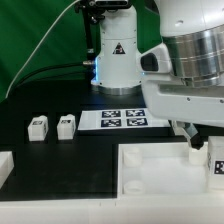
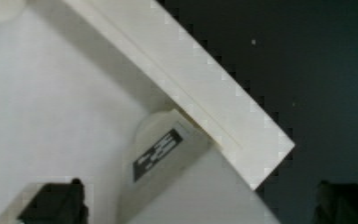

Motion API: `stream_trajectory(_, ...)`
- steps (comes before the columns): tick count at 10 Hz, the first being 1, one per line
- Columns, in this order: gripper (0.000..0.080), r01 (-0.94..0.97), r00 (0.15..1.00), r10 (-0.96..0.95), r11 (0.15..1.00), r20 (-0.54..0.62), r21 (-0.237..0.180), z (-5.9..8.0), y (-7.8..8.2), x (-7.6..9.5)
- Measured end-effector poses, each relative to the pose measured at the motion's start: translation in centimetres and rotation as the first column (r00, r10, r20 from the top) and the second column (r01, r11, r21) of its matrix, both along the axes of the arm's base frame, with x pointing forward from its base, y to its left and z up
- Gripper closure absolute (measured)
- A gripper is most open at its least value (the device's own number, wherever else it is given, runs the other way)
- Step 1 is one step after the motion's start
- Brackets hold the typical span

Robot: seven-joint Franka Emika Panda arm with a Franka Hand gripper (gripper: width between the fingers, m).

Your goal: Assemble one leg

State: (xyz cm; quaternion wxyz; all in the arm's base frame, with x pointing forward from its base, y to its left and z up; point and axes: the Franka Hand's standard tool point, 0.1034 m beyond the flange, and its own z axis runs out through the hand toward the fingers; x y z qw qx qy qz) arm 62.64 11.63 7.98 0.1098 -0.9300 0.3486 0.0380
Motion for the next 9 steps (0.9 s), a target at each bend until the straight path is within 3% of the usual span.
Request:
stream_trajectory(1, 0.0151, -0.094, 0.995, 0.094, 0.996, 0.022, -0.002, -0.05, -0.07, 0.00)
stream_trajectory(3, 0.0151, -0.399, 0.911, 0.404, 0.914, 0.085, -0.068, -0.23, -0.39, 0.51)
stream_trajectory(4, 0.0151, -0.368, 0.925, 0.372, 0.928, 0.082, -0.060, -0.24, -0.28, 0.48)
stream_trajectory(6, 0.0413, -0.315, 0.945, 0.318, 0.948, 0.071, -0.055, -0.26, -0.24, 0.47)
stream_trajectory(7, 0.0413, -0.202, 0.978, 0.204, 0.978, 0.051, -0.043, -0.25, -0.29, 0.49)
stream_trajectory(8, 0.0491, -0.052, 0.998, 0.053, 0.998, 0.022, -0.036, -0.28, -0.40, 0.49)
stream_trajectory(9, 0.0491, 0.069, 0.998, -0.069, 0.997, -0.003, -0.033, -0.29, -0.48, 0.49)
